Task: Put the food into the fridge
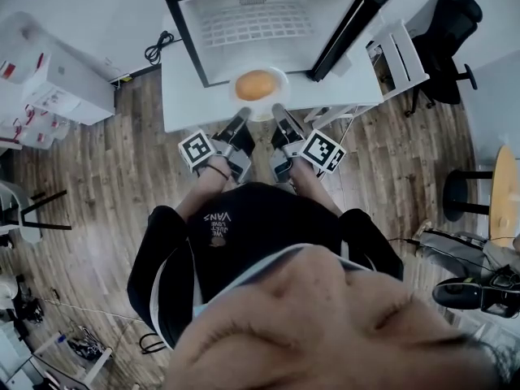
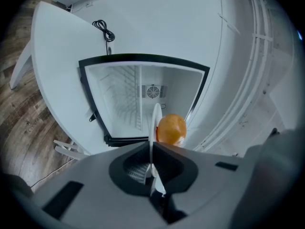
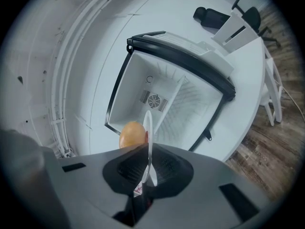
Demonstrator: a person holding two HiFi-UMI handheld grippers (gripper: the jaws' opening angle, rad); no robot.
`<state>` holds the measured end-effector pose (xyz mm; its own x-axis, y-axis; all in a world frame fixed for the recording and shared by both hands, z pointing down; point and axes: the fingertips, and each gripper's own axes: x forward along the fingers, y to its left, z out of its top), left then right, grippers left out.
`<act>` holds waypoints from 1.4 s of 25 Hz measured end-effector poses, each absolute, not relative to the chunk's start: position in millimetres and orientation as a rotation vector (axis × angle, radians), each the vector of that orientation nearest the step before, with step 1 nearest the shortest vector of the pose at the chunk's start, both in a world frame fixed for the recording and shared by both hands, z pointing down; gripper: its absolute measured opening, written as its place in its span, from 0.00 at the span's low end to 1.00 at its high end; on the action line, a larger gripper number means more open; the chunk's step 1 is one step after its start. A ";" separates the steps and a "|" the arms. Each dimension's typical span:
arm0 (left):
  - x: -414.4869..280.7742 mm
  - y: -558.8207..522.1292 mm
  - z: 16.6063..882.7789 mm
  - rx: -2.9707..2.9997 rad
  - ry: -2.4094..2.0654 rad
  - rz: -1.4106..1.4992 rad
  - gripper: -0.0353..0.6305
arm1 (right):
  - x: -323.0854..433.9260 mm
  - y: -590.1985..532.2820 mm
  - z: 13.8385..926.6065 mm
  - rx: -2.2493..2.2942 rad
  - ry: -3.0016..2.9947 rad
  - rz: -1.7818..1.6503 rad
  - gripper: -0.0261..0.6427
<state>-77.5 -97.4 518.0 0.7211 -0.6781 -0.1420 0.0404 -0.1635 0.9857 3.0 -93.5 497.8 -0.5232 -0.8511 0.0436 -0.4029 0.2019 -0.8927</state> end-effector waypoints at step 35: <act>-56.8 -203.8 513.5 1.602 -0.558 -0.700 0.09 | 23.6 -203.0 494.8 -1.141 2.025 -1.312 0.07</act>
<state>-56.8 -203.8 513.5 0.6998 -0.7030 -0.1268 0.0339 -0.1447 0.9889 23.6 -203.0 494.8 -0.5450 -0.8368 0.0516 -0.3892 0.1980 -0.8996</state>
